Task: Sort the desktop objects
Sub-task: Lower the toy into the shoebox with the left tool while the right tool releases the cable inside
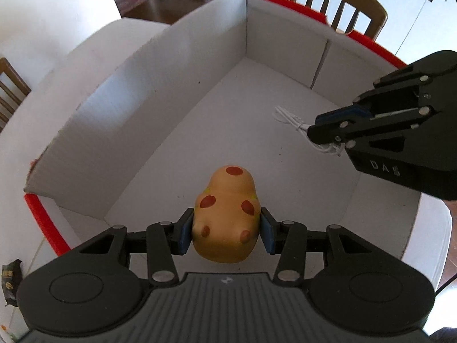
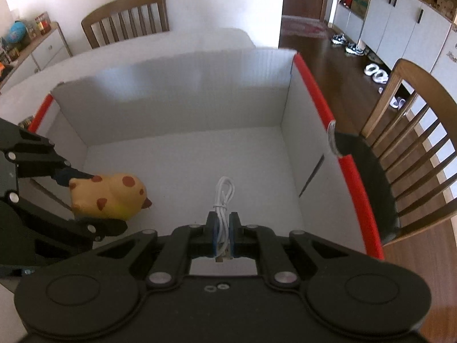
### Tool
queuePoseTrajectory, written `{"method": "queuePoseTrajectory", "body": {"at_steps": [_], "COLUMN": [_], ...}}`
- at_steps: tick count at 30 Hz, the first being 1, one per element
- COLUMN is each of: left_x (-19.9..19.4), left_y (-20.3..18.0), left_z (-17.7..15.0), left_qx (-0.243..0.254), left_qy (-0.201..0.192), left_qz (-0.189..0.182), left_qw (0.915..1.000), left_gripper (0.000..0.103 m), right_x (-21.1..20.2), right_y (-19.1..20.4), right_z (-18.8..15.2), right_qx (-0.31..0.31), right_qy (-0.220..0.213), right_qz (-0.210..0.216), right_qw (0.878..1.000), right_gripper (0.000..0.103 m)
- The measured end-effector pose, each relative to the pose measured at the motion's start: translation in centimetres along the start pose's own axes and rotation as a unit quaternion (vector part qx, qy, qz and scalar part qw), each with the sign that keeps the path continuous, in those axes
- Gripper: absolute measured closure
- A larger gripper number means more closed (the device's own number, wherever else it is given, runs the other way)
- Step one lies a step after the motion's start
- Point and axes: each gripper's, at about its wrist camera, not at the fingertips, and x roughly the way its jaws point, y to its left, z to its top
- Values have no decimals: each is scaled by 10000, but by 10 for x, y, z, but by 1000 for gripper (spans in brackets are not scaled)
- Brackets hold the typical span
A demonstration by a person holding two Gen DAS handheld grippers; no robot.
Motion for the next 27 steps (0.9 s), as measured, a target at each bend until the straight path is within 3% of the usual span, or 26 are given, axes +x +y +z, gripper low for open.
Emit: {"method": "queuePoseTrajectory", "body": {"at_steps": [13,21,25,27], "left_x": [14,8,1,-5], "left_y": [2,3,6,5], "left_z": [7,4,5,4], "left_qx": [-55,-54,-128,-113], "left_qy": [554,525,463,423], "left_qz": [-206,-216,-259,-223], "left_qw": [9982,9984,9985,9988], "left_gripper": [57,56,43,42], "right_x": [12,11,2,-3], "right_y": [3,3,1,1], "right_z": [0,3,2,1], "right_qx": [-32,-36,7,-29], "right_qy": [300,287,211,186], "right_qz": [43,17,83,94], "right_qw": [9995,9996,9997,9998], "right_gripper": [95,84,80,75]}}
